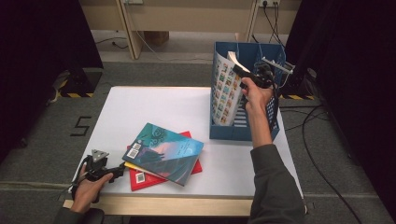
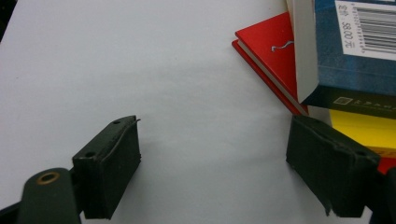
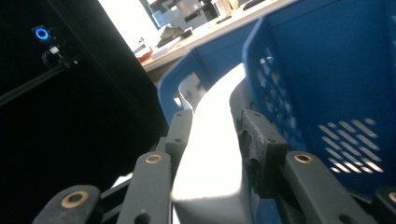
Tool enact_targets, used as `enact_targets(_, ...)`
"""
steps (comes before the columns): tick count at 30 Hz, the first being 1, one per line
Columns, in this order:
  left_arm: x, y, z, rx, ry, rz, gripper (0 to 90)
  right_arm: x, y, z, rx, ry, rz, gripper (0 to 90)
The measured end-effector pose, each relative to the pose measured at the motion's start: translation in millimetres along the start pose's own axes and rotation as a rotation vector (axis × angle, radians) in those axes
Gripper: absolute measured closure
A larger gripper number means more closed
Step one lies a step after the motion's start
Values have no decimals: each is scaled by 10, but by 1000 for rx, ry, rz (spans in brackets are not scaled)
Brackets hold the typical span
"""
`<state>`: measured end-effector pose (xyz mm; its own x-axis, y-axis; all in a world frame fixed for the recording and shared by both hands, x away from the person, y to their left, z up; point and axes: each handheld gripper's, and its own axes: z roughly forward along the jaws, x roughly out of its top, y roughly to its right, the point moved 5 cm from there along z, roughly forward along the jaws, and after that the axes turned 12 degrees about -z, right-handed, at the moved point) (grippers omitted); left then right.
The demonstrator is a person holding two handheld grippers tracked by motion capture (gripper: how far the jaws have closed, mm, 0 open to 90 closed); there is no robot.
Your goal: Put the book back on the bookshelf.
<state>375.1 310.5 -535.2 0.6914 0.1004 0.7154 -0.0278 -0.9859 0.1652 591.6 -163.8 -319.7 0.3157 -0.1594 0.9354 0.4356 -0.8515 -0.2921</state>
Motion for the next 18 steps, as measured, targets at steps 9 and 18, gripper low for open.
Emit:
enact_targets(9, 0, 3, -1, -2, 1, 1, 168, -148, -136, -212, 68, -22, -43, 586)
enact_targets(18, -1, 2, -1, -2, -1, -4, 167, -407, -359, -484, 155, -54, -100, 544)
